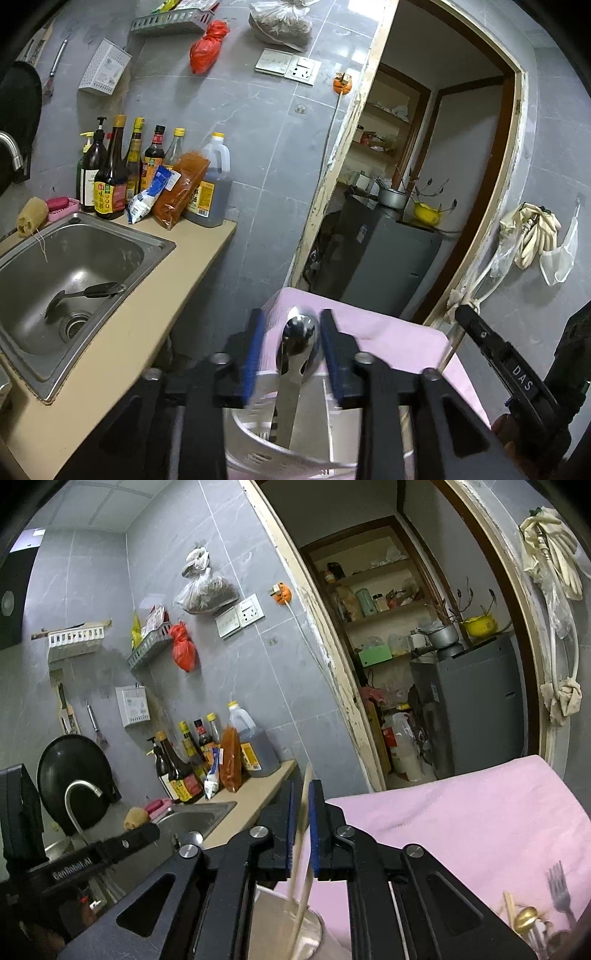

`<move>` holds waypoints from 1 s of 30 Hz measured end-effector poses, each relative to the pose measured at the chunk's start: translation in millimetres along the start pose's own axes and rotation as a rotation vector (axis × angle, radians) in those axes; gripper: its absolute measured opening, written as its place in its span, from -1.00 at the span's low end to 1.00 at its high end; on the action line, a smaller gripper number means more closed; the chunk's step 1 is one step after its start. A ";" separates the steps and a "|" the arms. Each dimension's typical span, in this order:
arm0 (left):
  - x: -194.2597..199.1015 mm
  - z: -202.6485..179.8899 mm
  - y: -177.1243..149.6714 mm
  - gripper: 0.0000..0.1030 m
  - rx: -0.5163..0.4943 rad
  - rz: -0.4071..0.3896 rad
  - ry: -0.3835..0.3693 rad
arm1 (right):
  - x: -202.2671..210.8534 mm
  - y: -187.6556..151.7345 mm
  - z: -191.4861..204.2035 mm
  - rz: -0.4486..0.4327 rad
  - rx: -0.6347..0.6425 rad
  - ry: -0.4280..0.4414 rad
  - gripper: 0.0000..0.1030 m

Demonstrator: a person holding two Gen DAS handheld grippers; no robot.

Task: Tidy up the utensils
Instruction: 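Lower the silver utensil into the basket with the left tool while the right tool drops its chopstick in, then move both open tools back over the remaining utensils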

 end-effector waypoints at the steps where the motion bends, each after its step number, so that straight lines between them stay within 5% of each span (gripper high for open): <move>1: 2.7 -0.4 0.8 -0.12 0.006 -0.005 -0.001 | 2.9 1.2 -1.3 0.005 -0.002 0.000 -0.62; 7: 12.7 -10.7 5.2 0.09 -0.006 -0.014 0.001 | 25.1 12.4 -11.6 0.003 0.010 -0.018 -0.49; 19: 36.4 -72.1 11.7 0.78 -0.065 -0.081 -0.030 | 86.8 64.9 -55.8 -0.052 0.090 -0.112 0.25; 30: 47.5 -148.2 -12.8 0.92 -0.151 -0.091 -0.077 | 139.9 90.3 -117.7 -0.055 0.163 -0.242 0.95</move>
Point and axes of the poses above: each gripper's, at about its wrist camera, not at the fingertips, and x roughly against the way its jaws point, z to its left, y to its top, the point moved 4 cm from there along -x, roughly the way its jaws point, and after that the axes turned 7 degrees about -z, right-handed, at the moved point
